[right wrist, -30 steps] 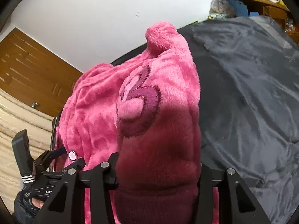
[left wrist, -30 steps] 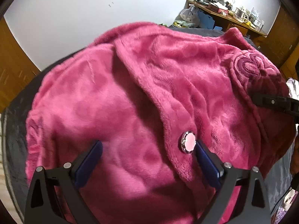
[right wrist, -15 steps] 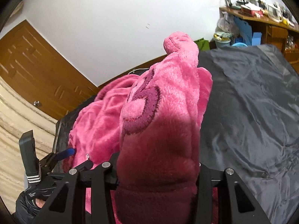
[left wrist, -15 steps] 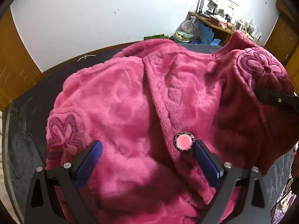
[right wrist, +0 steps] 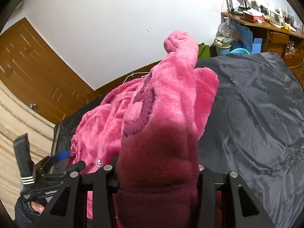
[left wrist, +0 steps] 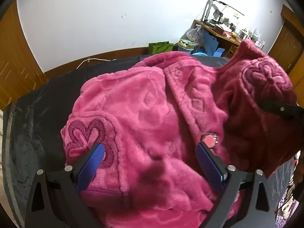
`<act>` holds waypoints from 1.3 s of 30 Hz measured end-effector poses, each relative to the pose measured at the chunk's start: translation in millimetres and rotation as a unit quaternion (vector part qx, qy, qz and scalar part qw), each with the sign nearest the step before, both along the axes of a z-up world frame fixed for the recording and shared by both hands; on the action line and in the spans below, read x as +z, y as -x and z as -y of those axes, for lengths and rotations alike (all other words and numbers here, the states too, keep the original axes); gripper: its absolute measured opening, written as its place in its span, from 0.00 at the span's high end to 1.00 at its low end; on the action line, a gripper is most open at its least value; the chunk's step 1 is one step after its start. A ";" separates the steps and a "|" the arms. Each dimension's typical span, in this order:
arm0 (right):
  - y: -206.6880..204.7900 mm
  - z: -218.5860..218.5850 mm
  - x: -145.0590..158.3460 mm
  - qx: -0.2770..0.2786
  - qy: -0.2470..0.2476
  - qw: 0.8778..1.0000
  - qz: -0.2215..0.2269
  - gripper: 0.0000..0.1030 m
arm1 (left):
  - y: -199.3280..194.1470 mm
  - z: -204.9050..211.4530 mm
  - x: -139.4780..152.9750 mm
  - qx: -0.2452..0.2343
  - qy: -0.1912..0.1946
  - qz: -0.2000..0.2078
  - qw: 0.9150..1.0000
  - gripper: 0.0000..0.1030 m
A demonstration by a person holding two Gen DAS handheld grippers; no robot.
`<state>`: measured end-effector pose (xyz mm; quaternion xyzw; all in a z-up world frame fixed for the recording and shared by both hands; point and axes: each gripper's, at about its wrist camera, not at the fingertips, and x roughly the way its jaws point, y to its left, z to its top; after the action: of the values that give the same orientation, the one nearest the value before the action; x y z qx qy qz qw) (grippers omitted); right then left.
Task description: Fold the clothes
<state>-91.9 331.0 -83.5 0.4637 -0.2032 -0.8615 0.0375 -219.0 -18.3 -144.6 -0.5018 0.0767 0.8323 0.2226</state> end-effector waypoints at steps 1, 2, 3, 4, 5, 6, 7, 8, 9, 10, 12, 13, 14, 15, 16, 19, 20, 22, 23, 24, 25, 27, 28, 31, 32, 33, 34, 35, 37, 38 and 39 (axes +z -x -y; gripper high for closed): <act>-0.4 2.7 2.5 0.001 -0.001 1.000 -0.003 0.56 | -0.4 1.9 -1.0 0.002 0.002 0.002 1.000 0.05; -0.7 5.6 5.2 0.003 -0.002 1.000 -0.006 0.56 | -0.7 3.8 -2.0 0.004 0.004 0.004 1.000 0.05; -0.8 8.6 7.7 0.005 -0.002 1.000 -0.009 0.56 | -1.1 5.6 -3.0 0.006 0.005 0.006 1.000 0.05; -1.0 11.2 9.8 0.007 -0.003 1.000 -0.012 0.56 | -0.8 7.9 -3.6 0.008 0.006 0.006 1.000 0.05; -1.1 14.3 12.5 0.009 -0.004 1.000 -0.015 0.56 | -0.4 10.3 -4.1 0.010 0.007 0.007 1.000 0.05; -1.1 17.9 15.1 0.011 -0.005 1.000 -0.018 0.56 | 0.0 12.6 -4.6 0.012 0.007 0.008 1.000 0.05; -1.0 21.2 17.0 0.013 -0.004 1.000 -0.020 0.56 | 0.1 15.1 -4.6 0.013 0.008 0.007 1.000 0.05; -0.8 24.6 18.9 0.015 -0.004 1.000 -0.022 0.56 | 0.4 17.7 -5.0 0.014 0.010 0.006 1.000 0.05; -0.6 27.9 20.8 0.017 -0.004 1.000 -0.024 0.56 | 0.8 20.1 -5.5 0.016 0.011 0.006 1.000 0.05; -0.3 31.4 22.4 0.018 -0.004 0.999 -0.026 0.56 | 1.2 22.4 -6.1 0.018 0.012 0.006 1.000 0.05; 0.6 38.8 24.6 0.021 -0.001 0.999 -0.029 0.56 | 1.6 27.3 -7.0 0.021 0.013 0.007 1.000 0.05; 1.1 42.5 25.7 0.023 0.000 0.999 -0.030 0.56 | 2.4 30.2 -7.1 0.023 0.013 0.007 1.000 0.05; 1.6 46.7 26.9 0.025 0.001 0.999 -0.032 0.56 | 3.4 33.1 -7.3 0.025 0.013 0.007 1.000 0.05; 2.2 51.4 28.3 0.028 0.002 0.999 -0.034 0.56 | 4.0 36.0 -7.2 0.028 0.013 0.008 0.999 0.05; 2.8 56.4 29.6 0.032 0.002 0.999 -0.036 0.56 | 4.6 39.0 -7.2 0.031 0.012 0.009 0.999 0.05; 4.7 71.9 32.8 0.046 -0.001 0.998 -0.039 0.56 | 5.0 47.7 -7.1 0.041 0.008 0.012 0.999 0.05; 5.0 78.4 33.8 0.052 -0.004 0.998 -0.041 0.56 | 5.6 50.8 -6.9 0.044 0.007 0.012 0.999 0.05; 5.6 90.7 36.0 0.063 -0.010 0.997 -0.044 0.56 | 7.0 57.2 -6.5 0.051 0.004 0.014 0.999 0.05; 5.9 96.6 36.9 0.068 -0.012 0.997 -0.046 0.56 | 7.7 60.5 -6.3 0.054 0.001 0.015 0.998 0.05; 6.3 103.1 37.9 0.074 -0.013 0.996 -0.047 0.56 | 8.1 63.5 -6.0 0.057 -0.001 0.016 0.998 0.05; 6.7 109.7 38.8 0.079 -0.014 0.996 -0.048 0.56 | 8.7 66.7 -5.5 0.061 -0.005 0.019 0.998 0.05; 6.8 124.3 40.3 0.092 -0.019 0.994 -0.052 0.56 | 10.1 73.1 -4.6 0.069 -0.013 0.023 0.997 0.05; 6.7 131.9 41.0 0.099 -0.022 0.993 -0.053 0.56 | 11.5 77.3 -3.9 0.075 -0.018 0.026 0.997 0.05; 5.2 160.2 41.1 0.124 -0.035 0.990 -0.060 0.56 | 15.1 90.8 -2.1 0.091 -0.031 0.032 0.995 0.05; 5.0 170.5 39.9 0.134 -0.037 0.988 -0.060 0.59 | 15.6 96.2 -1.9 0.096 -0.033 0.033 0.994 0.05; 5.0 179.8 38.2 0.142 -0.040 0.987 -0.060 0.60 | 16.2 101.5 -1.6 0.102 -0.035 0.034 0.994 0.05; 4.7 191.1 35.2 0.152 -0.050 0.985 -0.059 0.62 | 16.7 106.8 -1.3 0.108 -0.038 0.035 0.993 0.05; 4.3 204.8 30.9 0.165 -0.068 0.982 -0.059 0.62 | 17.9 113.6 -1.8 0.116 -0.039 0.036 0.992 0.05; 6.1 221.2 19.2 0.178 -0.084 0.979 -0.055 0.62 | 18.7 124.8 -3.2 0.128 -0.041 0.041 0.990 0.05; 8.3 225.7 10.8 0.180 -0.085 0.979 -0.050 0.62 | 18.6 131.1 -3.3 0.134 -0.042 0.044 0.989 0.05; 10.4 230.3 2.4 0.182 -0.086 0.979 -0.045 0.62 | 17.8 136.1 -2.5 0.138 -0.044 0.044 0.988 0.05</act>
<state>-102.3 100.8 -81.1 0.4551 -0.0386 -0.8747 0.1623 -236.8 -154.4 -147.1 -0.5336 -0.0399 0.8346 0.1308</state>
